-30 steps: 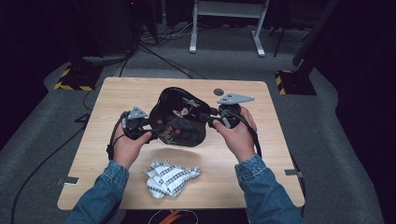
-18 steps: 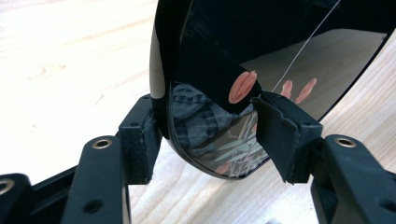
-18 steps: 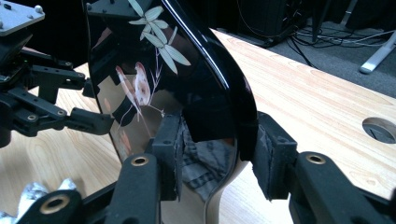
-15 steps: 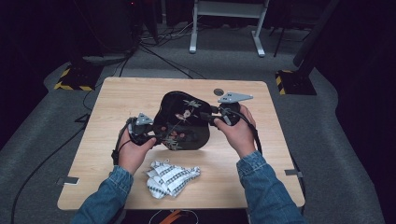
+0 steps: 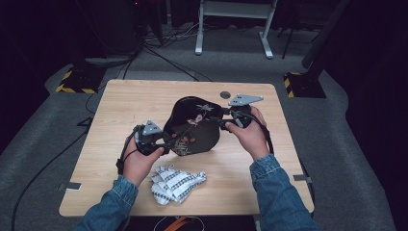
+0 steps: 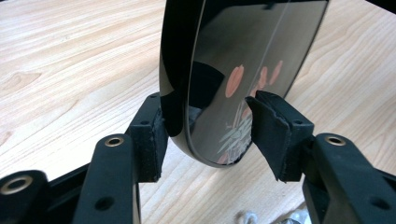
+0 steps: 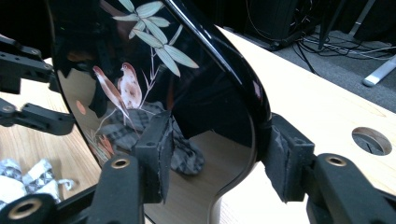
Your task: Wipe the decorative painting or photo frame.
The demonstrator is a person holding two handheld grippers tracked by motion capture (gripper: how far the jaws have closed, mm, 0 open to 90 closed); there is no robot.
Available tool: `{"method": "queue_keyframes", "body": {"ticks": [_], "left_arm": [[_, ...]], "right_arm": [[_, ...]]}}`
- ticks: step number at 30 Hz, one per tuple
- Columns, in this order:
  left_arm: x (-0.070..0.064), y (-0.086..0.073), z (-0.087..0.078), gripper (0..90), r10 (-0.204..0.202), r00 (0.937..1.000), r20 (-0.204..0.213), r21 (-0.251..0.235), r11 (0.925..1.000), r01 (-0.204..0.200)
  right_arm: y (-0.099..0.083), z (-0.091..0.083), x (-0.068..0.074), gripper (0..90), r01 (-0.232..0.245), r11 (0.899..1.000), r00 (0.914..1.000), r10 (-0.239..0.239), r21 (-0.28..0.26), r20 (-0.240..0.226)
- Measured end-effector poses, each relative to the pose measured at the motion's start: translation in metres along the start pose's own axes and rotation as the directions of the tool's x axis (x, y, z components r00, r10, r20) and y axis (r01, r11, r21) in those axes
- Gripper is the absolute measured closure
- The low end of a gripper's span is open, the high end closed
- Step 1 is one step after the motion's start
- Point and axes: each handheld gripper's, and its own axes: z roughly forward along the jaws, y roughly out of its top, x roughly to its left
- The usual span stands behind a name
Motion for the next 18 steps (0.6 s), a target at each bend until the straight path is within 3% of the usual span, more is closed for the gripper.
{"method": "queue_keyframes", "body": {"ticks": [9,14,18], "left_arm": [[-0.002,0.0,-0.002,39.9,0.011,0.9996,0.026,-0.023,0.9997,-0.01],[0.0,0.0,-0.007,36.7,0.005,0.9994,0.034,-0.042,0.9991,-0.004],[0.005,-0.003,-0.017,31.6,0.001,0.9998,0.021,-0.05,0.9988,0.0]], "right_arm": [[-0.005,-0.004,-0.002,43.1,-0.008,1.0,0.9999,0.008,-0.019,0.007],[-0.008,-0.018,-0.003,41.1,-0.046,0.997,0.9986,0.047,-0.06,0.023],[-0.014,-0.034,0.002,41.0,-0.073,0.994,0.9948,0.079,-0.086,0.064]]}}
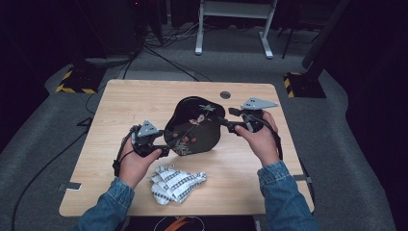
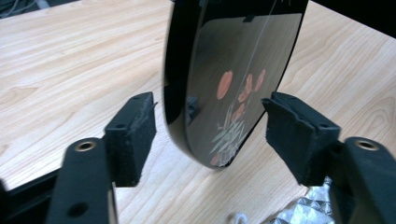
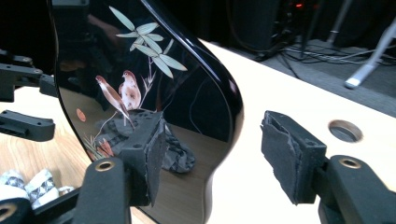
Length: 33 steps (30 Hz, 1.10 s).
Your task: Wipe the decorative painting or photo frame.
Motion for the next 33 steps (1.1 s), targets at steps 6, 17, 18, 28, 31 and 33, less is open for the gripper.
{"method": "queue_keyframes", "body": {"ticks": [6,17,18,28,31,33], "left_arm": [[0.01,-0.01,-0.012,29.0,-0.016,0.9993,-0.034,0.024,0.9996,0.017],[0.032,-0.023,-0.031,29.0,-0.057,0.9915,-0.117,0.036,0.9975,0.062],[0.034,-0.024,-0.032,29.0,-0.058,0.99,-0.129,0.034,0.9974,0.063],[0.04,-0.028,-0.031,29.0,-0.063,0.9885,-0.138,0.048,0.9963,0.071],[0.04,-0.028,-0.031,29.0,-0.065,0.9878,-0.142,0.038,0.9967,0.071],[0.039,-0.028,-0.031,29.0,-0.055,0.9879,-0.145,0.032,0.9977,0.06]], "right_arm": [[-0.018,-0.024,0.018,46.6,-0.13,0.991,0.9903,0.131,-0.026,0.046],[-0.05,-0.006,0.085,54.8,-0.131,0.978,0.9907,0.135,0.16,-0.015],[-0.052,-0.003,0.093,54.8,-0.12,0.977,0.9918,0.126,0.174,-0.025],[-0.073,0.022,0.13,54.7,-0.09,0.942,0.99,0.12,0.323,-0.073],[-0.079,0.027,0.136,53.5,-0.091,0.926,0.9878,0.131,0.367,-0.084],[-0.081,0.03,0.138,53.1,-0.092,0.914,0.9885,0.131,0.394,-0.074]]}}
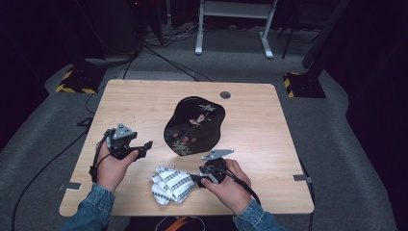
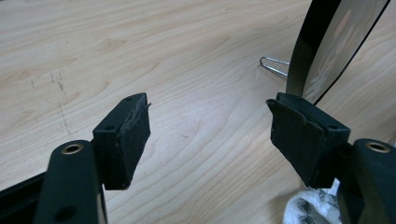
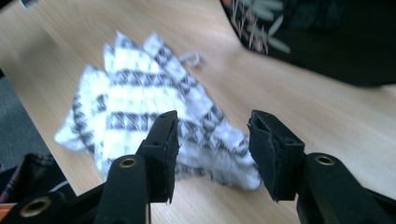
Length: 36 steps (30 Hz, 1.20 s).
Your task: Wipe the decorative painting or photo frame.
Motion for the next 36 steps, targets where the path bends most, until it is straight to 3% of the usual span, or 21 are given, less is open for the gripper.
{"method": "queue_keyframes", "body": {"ticks": [7,12,17,23,29,36], "left_arm": [[0.0,-0.002,0.004,29.0,-0.003,1.0,0.004,0.009,1.0,0.003],[0.0,-0.003,0.005,28.9,-0.002,1.0,0.004,0.012,0.9999,0.002],[0.001,-0.004,0.005,28.7,-0.005,1.0,0.003,0.009,0.9999,0.005],[0.002,-0.004,0.006,28.6,-0.003,1.0,0.003,0.015,0.9999,0.003],[0.002,-0.005,0.006,28.5,-0.005,1.0,0.004,0.013,0.9999,0.005],[0.003,-0.005,0.006,28.5,-0.006,1.0,0.003,0.01,0.9999,0.006]], "right_arm": [[-0.005,0.016,0.0,47.5,-0.023,0.998,0.9996,0.022,0.052,0.018],[-0.011,0.03,-0.002,47.5,0.027,0.996,0.998,-0.031,0.087,0.054],[-0.014,0.036,0.0,54.6,0.107,0.987,0.9915,-0.115,0.117,0.062],[-0.014,0.036,-0.002,72.5,0.19,0.973,0.9792,-0.197,0.128,0.047],[-0.013,0.036,-0.002,79.9,0.229,0.965,0.9721,-0.233,0.127,0.023],[-0.01,0.027,-0.004,82.1,0.261,0.959,0.9641,-0.265,0.108,0.019]]}}
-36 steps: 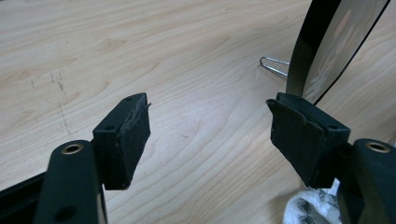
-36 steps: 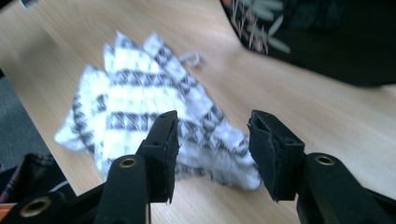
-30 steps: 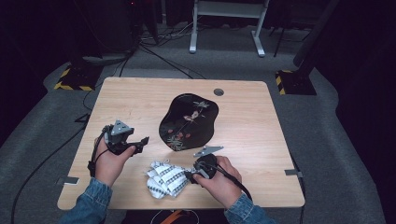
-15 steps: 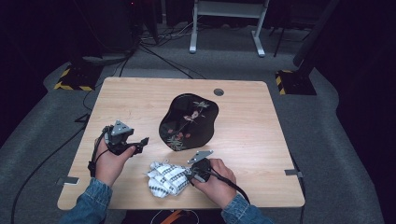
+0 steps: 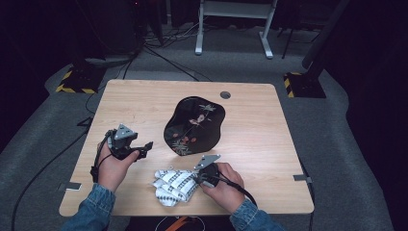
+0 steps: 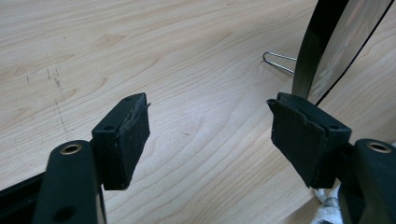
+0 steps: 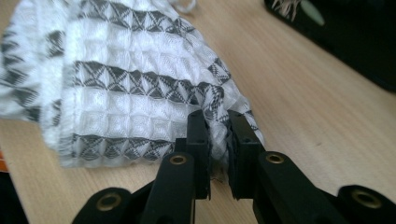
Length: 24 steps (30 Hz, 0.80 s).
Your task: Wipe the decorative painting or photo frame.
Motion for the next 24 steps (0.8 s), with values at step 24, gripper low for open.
{"method": "queue_keyframes", "body": {"ticks": [24], "left_arm": [[-0.003,0.009,0.013,28.4,0.016,0.9996,0.024,0.003,0.9999,-0.016]], "right_arm": [[-0.025,-0.105,-0.03,82.2,-0.122,0.981,0.989,0.133,-0.151,0.064]]}}
